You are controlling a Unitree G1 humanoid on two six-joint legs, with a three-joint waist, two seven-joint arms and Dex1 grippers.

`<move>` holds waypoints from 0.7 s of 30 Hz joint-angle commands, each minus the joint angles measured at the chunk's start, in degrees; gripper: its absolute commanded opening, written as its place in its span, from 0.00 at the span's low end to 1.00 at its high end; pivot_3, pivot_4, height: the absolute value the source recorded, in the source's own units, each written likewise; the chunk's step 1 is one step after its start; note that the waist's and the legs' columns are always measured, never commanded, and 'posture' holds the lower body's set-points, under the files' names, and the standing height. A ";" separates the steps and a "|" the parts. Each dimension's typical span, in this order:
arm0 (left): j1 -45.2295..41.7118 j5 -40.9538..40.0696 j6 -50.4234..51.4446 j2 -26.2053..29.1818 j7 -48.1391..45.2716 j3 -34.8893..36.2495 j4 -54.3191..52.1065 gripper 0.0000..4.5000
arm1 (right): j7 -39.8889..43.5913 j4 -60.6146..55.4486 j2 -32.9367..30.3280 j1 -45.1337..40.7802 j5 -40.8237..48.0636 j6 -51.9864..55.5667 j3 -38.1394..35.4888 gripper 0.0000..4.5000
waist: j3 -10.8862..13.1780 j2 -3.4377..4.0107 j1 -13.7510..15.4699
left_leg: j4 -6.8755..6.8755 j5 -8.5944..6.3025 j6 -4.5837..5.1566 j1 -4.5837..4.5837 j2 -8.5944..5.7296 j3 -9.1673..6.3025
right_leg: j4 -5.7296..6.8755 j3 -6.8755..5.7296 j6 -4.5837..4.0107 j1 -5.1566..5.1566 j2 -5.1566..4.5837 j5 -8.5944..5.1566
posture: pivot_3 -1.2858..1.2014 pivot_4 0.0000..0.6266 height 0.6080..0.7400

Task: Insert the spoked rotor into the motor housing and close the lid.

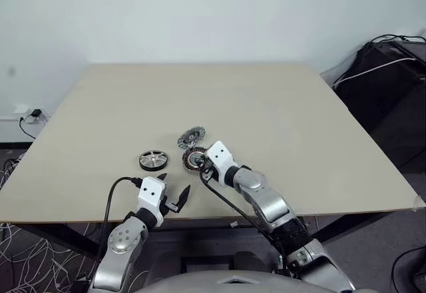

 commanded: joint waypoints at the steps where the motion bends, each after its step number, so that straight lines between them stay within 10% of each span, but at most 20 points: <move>1: -0.25 -0.26 -0.31 -0.04 0.27 0.18 -1.89 1.00 | 0.32 2.84 1.12 -3.36 -0.54 -3.04 -0.40 0.15 | 0.00 0.01 -0.04 | 0.00 0.00 0.00 0.00 0.00 0.00 | 0.00 0.00 0.00 0.00 0.00 0.00 | 0.52 0.00 1.00; 21: 0.01 -0.57 -0.20 -0.47 0.41 0.07 -2.38 1.00 | -0.93 20.23 4.90 -11.88 -2.24 -9.65 -2.65 0.15 | 0.01 0.03 -0.77 | -0.01 0.03 -0.04 0.03 -0.05 -0.02 | 0.06 0.00 0.01 0.00 0.05 0.01 | 0.52 0.00 1.00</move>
